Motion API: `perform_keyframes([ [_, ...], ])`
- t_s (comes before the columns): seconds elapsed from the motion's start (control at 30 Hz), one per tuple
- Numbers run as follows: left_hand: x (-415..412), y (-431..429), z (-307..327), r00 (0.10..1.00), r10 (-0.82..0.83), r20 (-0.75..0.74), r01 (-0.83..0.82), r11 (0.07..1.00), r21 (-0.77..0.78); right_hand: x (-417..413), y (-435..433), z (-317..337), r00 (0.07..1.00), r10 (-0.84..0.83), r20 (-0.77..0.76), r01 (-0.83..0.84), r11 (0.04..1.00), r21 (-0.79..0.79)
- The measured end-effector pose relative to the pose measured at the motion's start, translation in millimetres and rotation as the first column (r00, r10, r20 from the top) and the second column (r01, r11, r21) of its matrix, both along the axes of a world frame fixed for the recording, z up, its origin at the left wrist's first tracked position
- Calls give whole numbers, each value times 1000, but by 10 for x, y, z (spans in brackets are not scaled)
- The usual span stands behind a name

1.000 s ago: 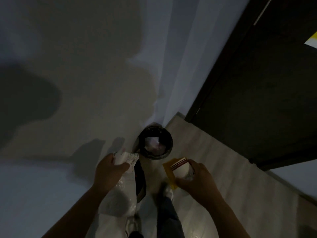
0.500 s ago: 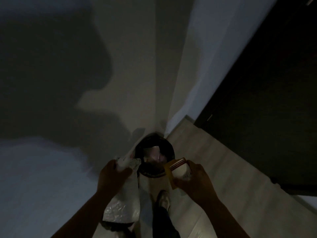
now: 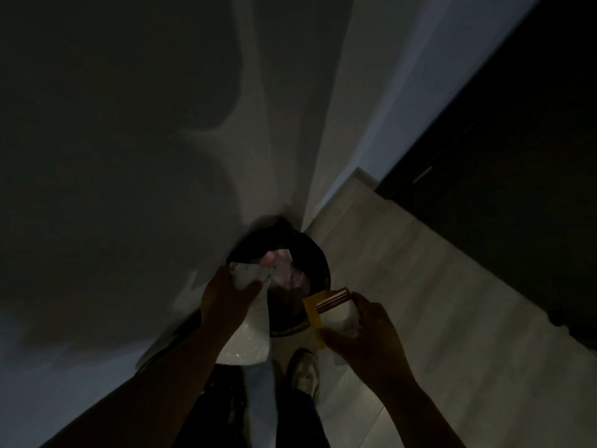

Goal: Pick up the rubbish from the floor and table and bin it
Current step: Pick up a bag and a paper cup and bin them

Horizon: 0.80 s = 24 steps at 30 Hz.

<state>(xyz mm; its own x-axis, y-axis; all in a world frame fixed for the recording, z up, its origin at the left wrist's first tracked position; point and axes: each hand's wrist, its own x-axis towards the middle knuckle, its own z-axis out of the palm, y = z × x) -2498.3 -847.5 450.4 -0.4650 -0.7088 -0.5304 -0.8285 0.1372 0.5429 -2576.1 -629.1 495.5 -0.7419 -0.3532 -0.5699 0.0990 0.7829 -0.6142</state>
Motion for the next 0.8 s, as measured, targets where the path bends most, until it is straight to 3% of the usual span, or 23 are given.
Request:
perform_keyframes([
  [0.23,-386,-11,-922,995,-46,-84,44,999,-22,-119,98,-737,1000,-29,5,29,999,43],
  [0.47,-422,-1,-1341,964,-267,11,267,963,-46,-148,73,-1078,1000,-6,17,6,999,42],
  [0.57,-352,-67,-1362,927,-360,102,359,933,30,-154,-7,-1116,1000,1,26,-2,999,45],
  [0.67,-217,-159,-1324,860,-472,192,462,881,98,-159,-133,-1137,997,72,20,-74,992,106],
  [0.8,34,-300,-1258,783,-564,262,566,821,75,-201,-449,-1207,972,231,-36,-218,951,217],
])
